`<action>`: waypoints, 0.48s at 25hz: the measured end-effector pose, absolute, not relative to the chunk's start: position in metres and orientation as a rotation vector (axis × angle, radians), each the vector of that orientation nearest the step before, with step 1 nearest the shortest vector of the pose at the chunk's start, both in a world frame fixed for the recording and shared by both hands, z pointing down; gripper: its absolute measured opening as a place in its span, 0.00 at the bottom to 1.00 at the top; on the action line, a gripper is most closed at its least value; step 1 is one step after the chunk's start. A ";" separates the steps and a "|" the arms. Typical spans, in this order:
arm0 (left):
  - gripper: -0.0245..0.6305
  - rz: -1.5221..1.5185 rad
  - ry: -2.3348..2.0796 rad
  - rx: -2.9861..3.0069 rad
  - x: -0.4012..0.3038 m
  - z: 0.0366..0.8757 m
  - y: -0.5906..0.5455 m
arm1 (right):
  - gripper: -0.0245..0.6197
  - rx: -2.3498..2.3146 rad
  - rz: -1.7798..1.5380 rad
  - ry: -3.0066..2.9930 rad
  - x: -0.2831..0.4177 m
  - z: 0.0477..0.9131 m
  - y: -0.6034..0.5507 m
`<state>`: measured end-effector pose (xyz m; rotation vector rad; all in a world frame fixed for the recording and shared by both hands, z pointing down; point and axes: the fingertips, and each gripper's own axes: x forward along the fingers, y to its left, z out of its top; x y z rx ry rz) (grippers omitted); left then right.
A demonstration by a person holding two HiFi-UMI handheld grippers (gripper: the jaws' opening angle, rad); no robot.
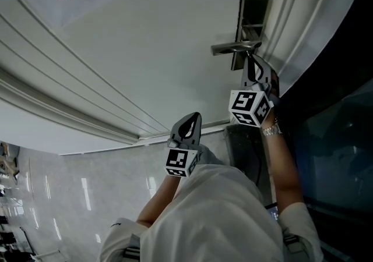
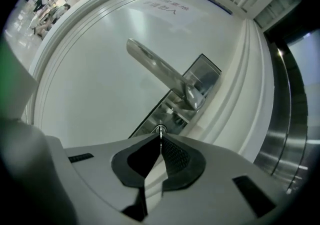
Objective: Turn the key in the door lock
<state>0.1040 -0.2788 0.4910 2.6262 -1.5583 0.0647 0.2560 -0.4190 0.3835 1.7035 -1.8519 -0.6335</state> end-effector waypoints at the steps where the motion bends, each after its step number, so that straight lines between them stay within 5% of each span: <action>1: 0.05 0.067 -1.558 2.626 0.104 0.491 -0.279 | 0.06 1.720 -0.592 -1.890 0.257 0.383 -0.419; 12: 0.05 0.058 -1.552 2.654 0.109 0.486 -0.284 | 0.05 1.878 0.123 -2.407 0.263 0.383 -0.421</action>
